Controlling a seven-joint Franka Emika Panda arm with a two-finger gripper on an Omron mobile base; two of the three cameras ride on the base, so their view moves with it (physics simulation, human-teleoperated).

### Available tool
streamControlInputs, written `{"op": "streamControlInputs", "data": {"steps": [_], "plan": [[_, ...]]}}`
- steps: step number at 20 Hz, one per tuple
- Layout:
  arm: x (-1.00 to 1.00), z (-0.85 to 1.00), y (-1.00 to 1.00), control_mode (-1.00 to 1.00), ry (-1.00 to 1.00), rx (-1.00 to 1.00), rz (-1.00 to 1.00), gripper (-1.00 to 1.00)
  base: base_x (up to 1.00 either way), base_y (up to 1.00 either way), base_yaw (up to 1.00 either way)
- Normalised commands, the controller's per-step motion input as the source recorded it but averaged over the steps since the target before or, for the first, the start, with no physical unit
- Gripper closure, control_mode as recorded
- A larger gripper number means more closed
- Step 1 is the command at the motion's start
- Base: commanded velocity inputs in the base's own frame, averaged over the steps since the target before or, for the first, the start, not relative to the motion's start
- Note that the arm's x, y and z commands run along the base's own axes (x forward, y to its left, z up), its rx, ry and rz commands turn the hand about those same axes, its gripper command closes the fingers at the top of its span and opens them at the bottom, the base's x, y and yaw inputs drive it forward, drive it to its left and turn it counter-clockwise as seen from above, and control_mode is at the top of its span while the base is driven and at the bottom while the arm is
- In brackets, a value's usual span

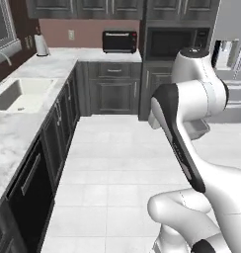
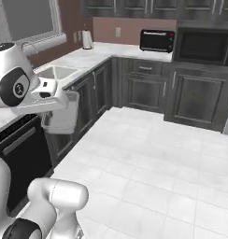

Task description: Retrieve the tupperware and aluminum foil from the cabinet and place them on the dining counter near the plate with onion and chicken drumstick to prepare for storing leftovers.

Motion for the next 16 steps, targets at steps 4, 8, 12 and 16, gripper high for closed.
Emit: {"op": "streamControlInputs", "data": {"steps": [4, 8, 12, 16], "plan": [[0.00, 0.00, 0.00, 1.00, 0.00, 0.00, 0.00, 1.00, 0.53, -0.11, -0.65], [0.00, 0.00, 0.00, 1.00, 0.00, 0.00, 0.00, 1.00, 0.71, -0.08, -0.60], [0.00, 0.00, 0.00, 1.00, 0.00, 0.00, 0.00, 1.00, 0.90, -0.01, -0.54], [0.00, 0.00, 0.00, 1.00, 0.00, 0.00, 0.00, 1.00, 1.00, 0.01, -0.45]]}}
